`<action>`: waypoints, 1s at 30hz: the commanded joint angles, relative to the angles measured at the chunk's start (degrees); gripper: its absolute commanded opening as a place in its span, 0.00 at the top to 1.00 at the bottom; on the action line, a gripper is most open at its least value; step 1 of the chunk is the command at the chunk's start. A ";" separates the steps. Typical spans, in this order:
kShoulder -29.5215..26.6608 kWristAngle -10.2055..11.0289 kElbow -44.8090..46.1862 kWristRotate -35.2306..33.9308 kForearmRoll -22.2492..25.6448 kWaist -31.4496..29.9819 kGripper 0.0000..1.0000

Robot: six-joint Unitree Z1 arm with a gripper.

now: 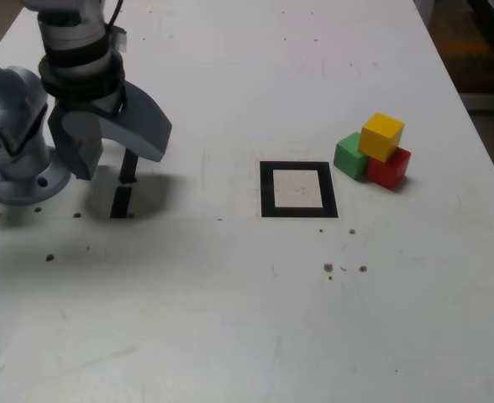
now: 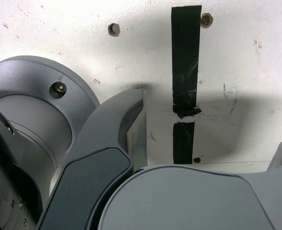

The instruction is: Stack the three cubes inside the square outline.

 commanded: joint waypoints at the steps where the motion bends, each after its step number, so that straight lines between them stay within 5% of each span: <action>1: -0.28 0.07 0.10 -0.07 -0.10 -0.13 0.00; 15: -1.41 0.55 -6.29 0.07 3.01 -0.13 0.00; 24: 10.44 4.66 -43.75 2.35 25.27 -0.06 0.01; 30: 20.60 4.54 -63.91 4.28 31.69 0.05 0.02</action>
